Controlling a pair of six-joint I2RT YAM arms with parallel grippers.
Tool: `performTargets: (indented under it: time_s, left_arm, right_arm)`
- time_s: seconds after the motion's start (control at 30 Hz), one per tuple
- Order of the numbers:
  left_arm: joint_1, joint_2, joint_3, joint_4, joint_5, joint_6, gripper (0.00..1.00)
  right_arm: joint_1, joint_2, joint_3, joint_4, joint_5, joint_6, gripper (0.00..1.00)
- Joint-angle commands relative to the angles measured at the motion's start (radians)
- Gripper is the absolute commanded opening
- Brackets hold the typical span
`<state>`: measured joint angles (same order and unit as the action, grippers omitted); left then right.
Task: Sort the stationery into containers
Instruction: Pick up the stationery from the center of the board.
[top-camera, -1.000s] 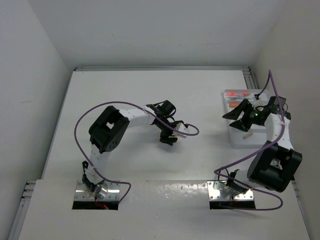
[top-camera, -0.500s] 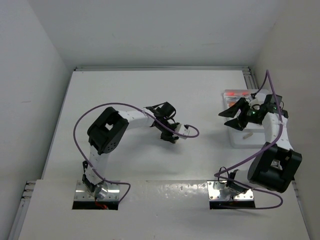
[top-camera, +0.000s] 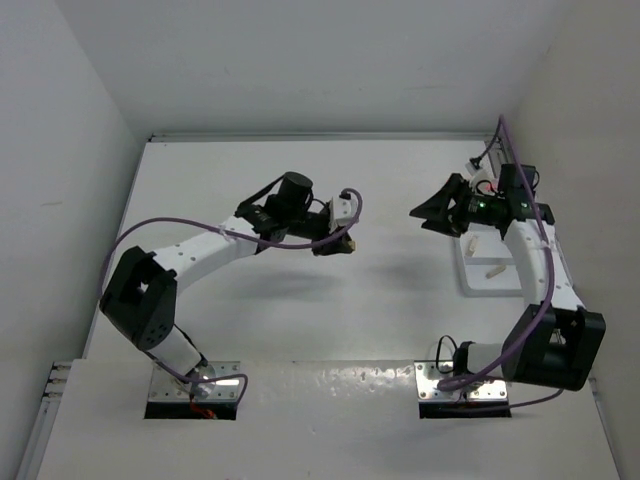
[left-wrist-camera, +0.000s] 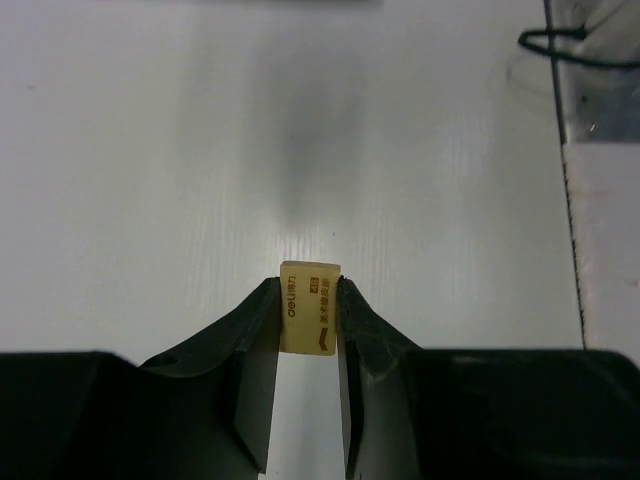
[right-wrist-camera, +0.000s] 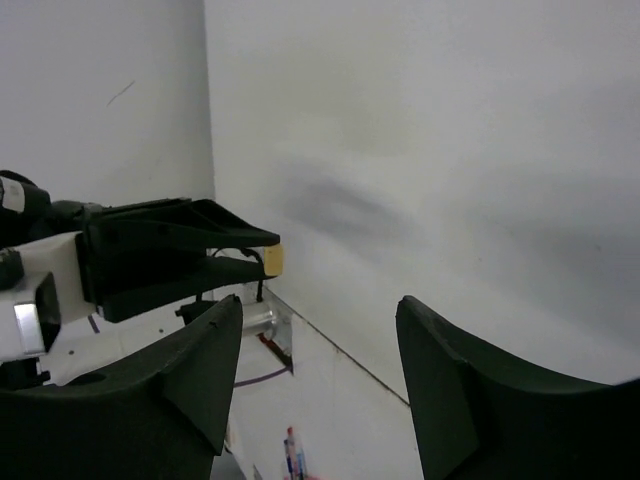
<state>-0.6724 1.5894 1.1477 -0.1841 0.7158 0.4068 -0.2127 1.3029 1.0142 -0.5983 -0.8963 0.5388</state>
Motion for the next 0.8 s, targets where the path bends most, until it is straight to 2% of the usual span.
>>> performTargets:
  time_s: [0.0,0.2,0.37,0.53,0.77]
  left_arm:
    - [0.025,-0.02,0.033,0.084,0.086,-0.207,0.0]
    - [0.031,-0.02,0.09,0.091,0.096,-0.31,0.0]
    - [0.027,-0.014,0.121,0.075,0.074,-0.31,0.0]
    - [0.014,0.0,0.145,0.064,0.062,-0.307,0.0]
    - [-0.006,0.02,0.184,0.041,0.031,-0.289,0.0]
  right_arm:
    - [0.053,0.03,0.057,0.138,-0.053,0.092,0.61]
    - [0.111,0.084,0.055,0.247,-0.145,0.184,0.59]
    - [0.196,0.094,0.023,0.253,-0.135,0.181,0.6]
    - [0.275,0.133,0.027,0.232,-0.115,0.15,0.52]
    - [0.335,0.205,0.083,0.21,-0.112,0.133,0.51]
